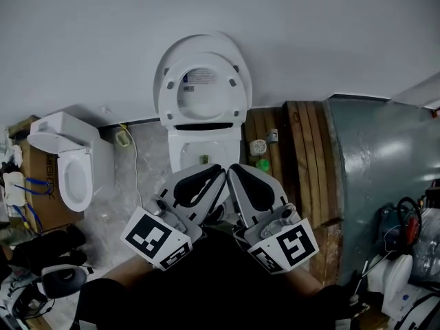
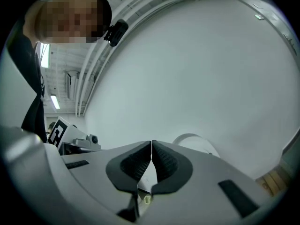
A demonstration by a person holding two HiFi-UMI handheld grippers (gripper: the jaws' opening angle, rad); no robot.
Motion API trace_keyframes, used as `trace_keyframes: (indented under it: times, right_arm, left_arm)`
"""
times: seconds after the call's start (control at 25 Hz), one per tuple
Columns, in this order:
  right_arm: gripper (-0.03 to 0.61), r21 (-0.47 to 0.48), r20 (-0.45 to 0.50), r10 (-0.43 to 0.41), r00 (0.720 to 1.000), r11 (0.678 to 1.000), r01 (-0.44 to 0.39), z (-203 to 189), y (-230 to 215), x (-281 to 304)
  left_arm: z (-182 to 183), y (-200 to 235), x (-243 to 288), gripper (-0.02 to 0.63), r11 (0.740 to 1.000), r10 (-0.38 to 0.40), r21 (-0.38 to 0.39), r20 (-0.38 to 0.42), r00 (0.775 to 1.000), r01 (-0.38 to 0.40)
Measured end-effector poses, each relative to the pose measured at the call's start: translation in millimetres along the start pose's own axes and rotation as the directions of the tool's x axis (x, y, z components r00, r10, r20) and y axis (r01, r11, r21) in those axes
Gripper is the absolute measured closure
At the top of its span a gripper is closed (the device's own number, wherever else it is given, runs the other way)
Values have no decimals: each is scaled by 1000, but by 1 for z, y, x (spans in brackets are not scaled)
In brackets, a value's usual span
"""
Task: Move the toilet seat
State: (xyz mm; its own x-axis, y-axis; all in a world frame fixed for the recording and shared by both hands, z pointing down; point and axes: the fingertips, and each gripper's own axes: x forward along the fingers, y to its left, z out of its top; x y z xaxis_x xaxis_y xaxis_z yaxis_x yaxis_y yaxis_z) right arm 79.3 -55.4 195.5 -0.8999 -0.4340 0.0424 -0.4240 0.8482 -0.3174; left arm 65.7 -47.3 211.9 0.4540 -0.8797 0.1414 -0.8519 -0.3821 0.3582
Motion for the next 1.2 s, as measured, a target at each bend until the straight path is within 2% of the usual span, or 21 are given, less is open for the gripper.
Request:
trace_keyframes:
  times: [0.24, 0.44, 1.2]
  right_arm:
    - [546, 5, 27, 8, 1000, 1000, -8, 2, 13, 10]
    - [546, 19, 30, 9, 1000, 1000, -10, -1, 22, 21]
    - [546, 24, 21, -31, 999, 999, 30, -9, 39, 36]
  left_arm:
    - [11, 8, -13, 572, 998, 5, 64, 8, 1000, -5]
    - [15, 18, -23, 572, 999, -14, 29, 21, 1000, 14]
    - [17, 36, -40, 572, 999, -39, 27, 13, 999, 39]
